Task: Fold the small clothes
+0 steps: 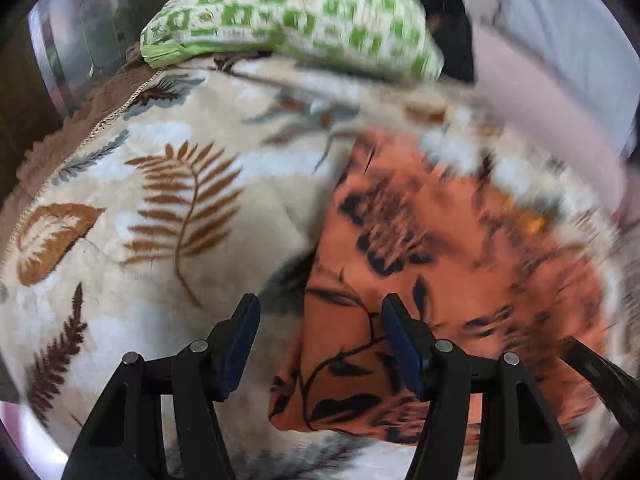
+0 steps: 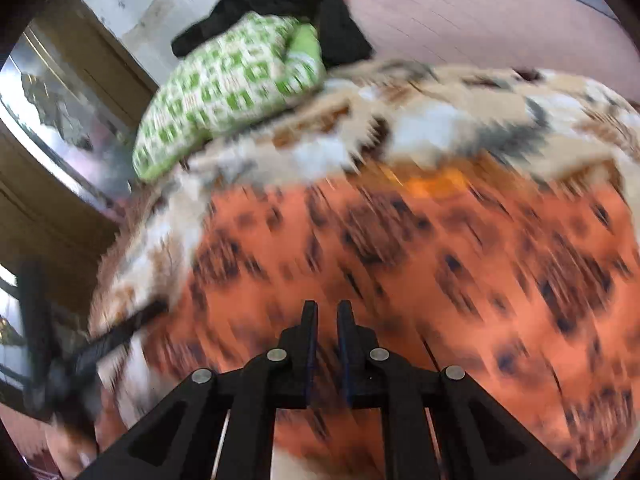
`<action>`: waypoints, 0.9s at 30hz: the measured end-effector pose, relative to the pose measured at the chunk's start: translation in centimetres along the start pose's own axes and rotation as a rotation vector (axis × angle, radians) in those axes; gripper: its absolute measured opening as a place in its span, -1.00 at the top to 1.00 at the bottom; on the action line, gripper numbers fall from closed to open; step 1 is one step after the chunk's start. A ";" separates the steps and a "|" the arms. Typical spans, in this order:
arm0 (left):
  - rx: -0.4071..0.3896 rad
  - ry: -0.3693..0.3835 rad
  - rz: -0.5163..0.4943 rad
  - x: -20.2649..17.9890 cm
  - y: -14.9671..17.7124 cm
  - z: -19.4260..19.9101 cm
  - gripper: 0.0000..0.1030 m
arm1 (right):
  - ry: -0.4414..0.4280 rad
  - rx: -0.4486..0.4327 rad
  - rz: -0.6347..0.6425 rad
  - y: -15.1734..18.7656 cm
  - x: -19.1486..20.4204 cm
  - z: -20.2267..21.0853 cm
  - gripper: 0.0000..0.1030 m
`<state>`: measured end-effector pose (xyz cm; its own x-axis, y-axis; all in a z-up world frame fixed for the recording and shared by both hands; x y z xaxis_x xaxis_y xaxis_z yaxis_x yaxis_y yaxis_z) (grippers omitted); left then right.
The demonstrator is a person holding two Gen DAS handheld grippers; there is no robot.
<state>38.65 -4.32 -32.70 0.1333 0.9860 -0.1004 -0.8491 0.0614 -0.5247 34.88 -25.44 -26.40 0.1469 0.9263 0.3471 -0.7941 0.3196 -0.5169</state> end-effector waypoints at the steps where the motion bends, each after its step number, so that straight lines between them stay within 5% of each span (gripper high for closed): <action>1: 0.005 -0.042 -0.021 0.2 0.3 -0.8 -0.32 | 0.030 0.013 0.003 1.9 -1.1 0.5 0.76; 4: -0.022 -0.103 -0.053 1.0 0.1 -1.9 -0.64 | 0.118 0.088 0.038 6.5 -3.8 -0.5 0.76; 6: -0.008 -0.070 -0.019 1.6 0.3 -1.9 -0.64 | 0.089 0.107 0.030 8.6 -5.0 -1.1 0.76; 9: -0.017 -0.042 0.054 3.1 0.8 -0.3 -0.64 | 0.048 0.099 0.011 8.7 -5.3 1.0 0.76; 14: -0.047 -0.020 0.149 5.3 3.0 2.8 -0.63 | 0.081 -0.098 -0.048 5.8 -9.9 6.1 0.76; 17: -0.055 0.060 0.216 5.0 5.4 4.7 -0.63 | 0.156 -0.029 -0.112 7.4 -14.9 4.9 0.75; 18: -0.051 0.093 0.247 4.7 6.4 5.1 -0.63 | 0.116 0.007 -0.138 8.4 -16.0 4.2 0.75; 24: 0.046 0.262 0.402 1.5 8.4 4.1 -0.63 | -0.057 -0.099 -0.197 8.4 -16.8 7.0 0.76; 27: 0.043 0.271 0.427 -0.3 8.0 3.0 -0.63 | -0.153 -0.132 -0.204 7.8 -15.7 8.5 0.76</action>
<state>30.32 -3.63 -34.31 -0.1079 0.8491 -0.5171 -0.8762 -0.3269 -0.3540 21.35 -39.19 -29.30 0.1969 0.8024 0.5634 -0.6723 0.5287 -0.5181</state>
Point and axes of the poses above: each gripper's, at about its wrist camera, not at the fingertips, and z roughly against the way its jaws point, x to its left, y to its underside, the point moved 10 cm from there along -z, roughly the way its jaws point, and after that the axes turned 4 degrees about -z, right-handed, at the moved point
